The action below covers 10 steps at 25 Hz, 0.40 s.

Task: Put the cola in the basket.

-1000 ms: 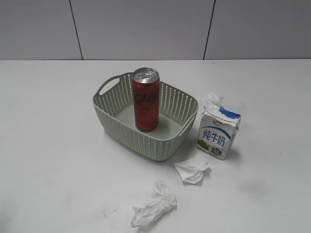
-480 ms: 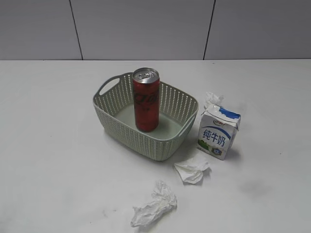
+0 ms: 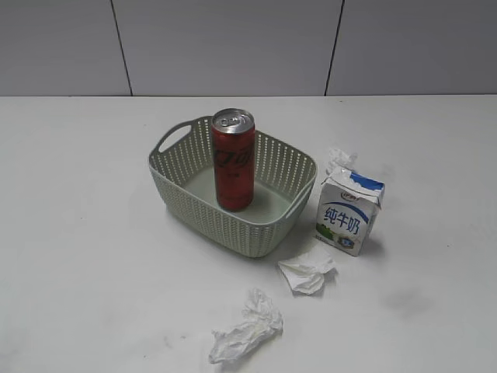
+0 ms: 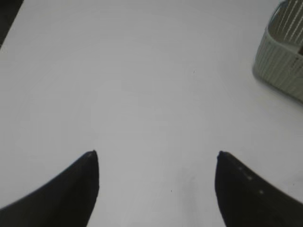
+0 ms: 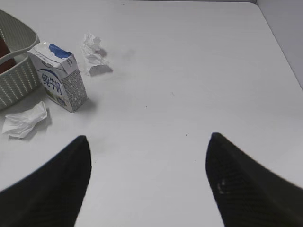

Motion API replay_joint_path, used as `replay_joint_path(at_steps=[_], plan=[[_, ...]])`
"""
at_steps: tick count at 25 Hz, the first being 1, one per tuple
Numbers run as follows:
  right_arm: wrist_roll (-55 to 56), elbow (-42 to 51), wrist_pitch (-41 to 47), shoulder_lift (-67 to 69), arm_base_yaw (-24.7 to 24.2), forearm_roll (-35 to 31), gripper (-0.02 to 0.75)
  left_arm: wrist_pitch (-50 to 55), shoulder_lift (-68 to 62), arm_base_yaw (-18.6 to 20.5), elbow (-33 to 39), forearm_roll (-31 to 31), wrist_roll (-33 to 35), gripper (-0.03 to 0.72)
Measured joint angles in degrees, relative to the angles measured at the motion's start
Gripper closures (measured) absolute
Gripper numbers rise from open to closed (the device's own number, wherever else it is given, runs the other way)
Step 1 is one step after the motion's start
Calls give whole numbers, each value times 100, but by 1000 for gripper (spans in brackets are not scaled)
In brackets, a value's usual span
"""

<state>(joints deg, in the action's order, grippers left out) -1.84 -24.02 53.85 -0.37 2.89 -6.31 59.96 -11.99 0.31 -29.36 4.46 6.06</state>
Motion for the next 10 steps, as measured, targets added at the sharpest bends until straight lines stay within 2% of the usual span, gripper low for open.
replay_joint_path(at_steps=[10], plan=[[0, 0, 0, 0, 0, 0, 166, 7, 1209, 0, 5, -5, 0, 120]])
